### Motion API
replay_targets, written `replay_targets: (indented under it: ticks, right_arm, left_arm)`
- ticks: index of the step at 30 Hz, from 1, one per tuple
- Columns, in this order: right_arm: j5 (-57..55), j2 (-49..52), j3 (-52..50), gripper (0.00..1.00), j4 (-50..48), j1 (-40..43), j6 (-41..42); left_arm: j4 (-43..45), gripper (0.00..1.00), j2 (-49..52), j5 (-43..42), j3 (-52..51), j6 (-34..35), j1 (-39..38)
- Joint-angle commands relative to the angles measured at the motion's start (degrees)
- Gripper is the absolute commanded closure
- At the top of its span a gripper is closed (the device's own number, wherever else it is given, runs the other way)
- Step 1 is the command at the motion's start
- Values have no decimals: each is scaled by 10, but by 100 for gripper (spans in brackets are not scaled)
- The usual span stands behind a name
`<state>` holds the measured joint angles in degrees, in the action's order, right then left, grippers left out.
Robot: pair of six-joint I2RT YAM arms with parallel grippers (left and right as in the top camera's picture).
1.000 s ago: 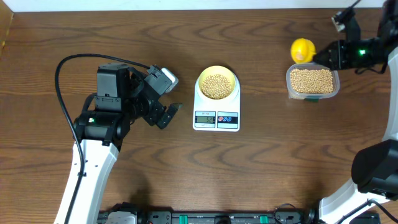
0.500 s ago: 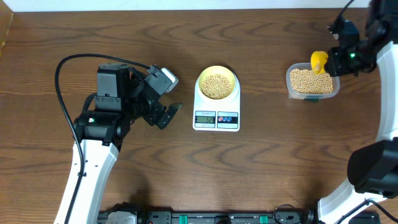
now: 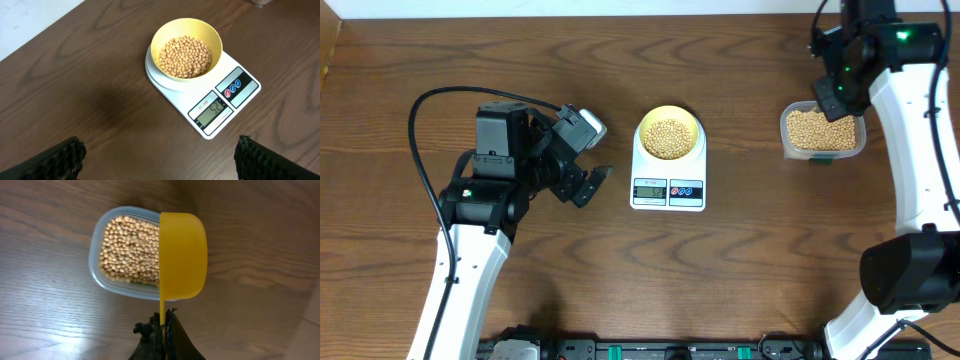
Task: Scoop item into bowl and weigh 50g on scale
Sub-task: 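Carry the scoop with the right gripper to the tub and empty it, then move the scoop with the right gripper back over the bowl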
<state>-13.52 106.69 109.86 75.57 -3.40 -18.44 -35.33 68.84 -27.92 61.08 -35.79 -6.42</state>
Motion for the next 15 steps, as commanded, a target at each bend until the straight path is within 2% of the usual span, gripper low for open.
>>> replay_targets:
  ticks: [1,5,10,15]
  right_arm:
    - [-58,2,-2,99,-2,-14,7]
    - [-2,2,-2,99,-2,-20,16]
    - [197,3,-2,99,-11,-21,66]
    - [322,3,2,99,-49,-39,92]
  left_arm:
    - [2,3,-3,4,-7,7,3]
    - [2,3,-3,4,-7,7,3]
    - [2,3,-3,4,-7,7,3]
    - [2,3,-3,4,-7,7,3]
